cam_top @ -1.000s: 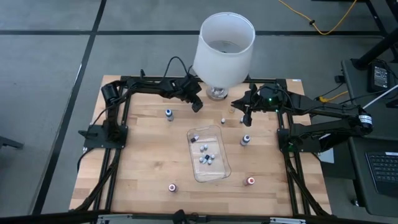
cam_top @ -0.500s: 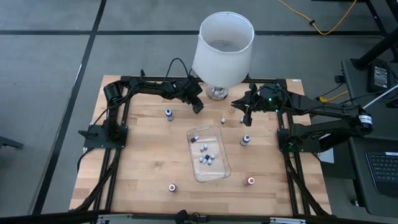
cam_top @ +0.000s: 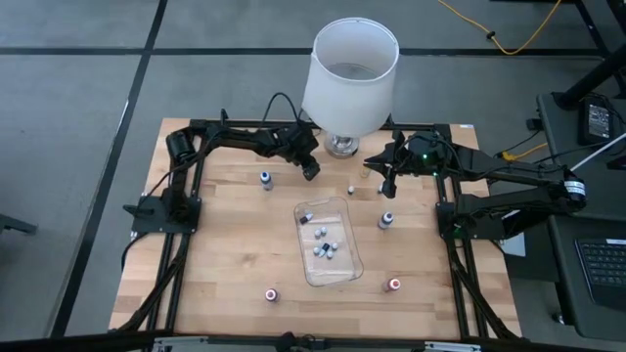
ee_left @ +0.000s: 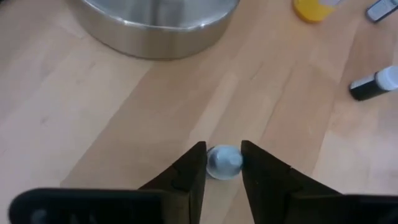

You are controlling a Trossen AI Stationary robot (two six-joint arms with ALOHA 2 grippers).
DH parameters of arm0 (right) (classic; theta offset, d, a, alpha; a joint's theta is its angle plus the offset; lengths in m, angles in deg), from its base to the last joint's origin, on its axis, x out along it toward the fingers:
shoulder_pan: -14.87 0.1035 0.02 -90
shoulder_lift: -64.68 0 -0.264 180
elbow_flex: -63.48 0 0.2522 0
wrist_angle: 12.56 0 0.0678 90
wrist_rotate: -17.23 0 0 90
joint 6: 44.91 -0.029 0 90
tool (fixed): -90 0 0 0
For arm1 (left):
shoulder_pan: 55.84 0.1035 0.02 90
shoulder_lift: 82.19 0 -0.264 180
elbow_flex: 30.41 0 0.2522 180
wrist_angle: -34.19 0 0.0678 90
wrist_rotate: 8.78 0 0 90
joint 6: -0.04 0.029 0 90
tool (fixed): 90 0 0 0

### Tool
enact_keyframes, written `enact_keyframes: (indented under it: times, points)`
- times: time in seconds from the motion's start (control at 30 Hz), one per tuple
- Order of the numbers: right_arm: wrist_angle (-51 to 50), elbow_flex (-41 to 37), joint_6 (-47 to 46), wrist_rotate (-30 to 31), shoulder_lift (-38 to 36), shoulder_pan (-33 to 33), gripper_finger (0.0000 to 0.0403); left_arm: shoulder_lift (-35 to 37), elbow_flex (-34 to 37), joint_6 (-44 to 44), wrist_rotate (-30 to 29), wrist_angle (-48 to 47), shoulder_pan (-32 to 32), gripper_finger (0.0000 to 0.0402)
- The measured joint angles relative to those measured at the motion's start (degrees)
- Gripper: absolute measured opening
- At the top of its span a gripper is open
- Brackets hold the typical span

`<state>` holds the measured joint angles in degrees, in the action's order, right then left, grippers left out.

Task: Pick & Place food coloring
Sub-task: Put the small purple food coloring bottle into the transparent bin

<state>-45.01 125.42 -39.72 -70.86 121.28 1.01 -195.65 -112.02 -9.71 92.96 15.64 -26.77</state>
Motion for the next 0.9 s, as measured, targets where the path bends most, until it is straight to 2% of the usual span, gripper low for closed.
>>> enact_keyframes:
  times: [0.4, 0.6, 0.77, 0.9]
  points:
    - [-0.04, 0.00, -0.24, 0.00, 0.00, -0.01, 0.0053, -0.26, -0.11, -0.56, 0.02, -0.07, -0.52, 0.0067]
    - [-0.12, 0.00, -0.01, 0.00, 0.00, -0.01, 0.0053, 3.50, 0.08, -1.00, -0.84, -5.64, 0.45, 0.0066]
    - [-0.48, 0.00, 0.02, 0.02, 0.00, 0.01, 0.0053, 7.49, 0.02, 2.33, -6.07, -13.89, 2.88, 0.0065]
    - [-0.54, 0.00, 0.26, 0.02, 0.00, -0.01, 0.0053, 10.78, 0.00, 3.81, -7.40, -18.96, 5.51, 0.0065]
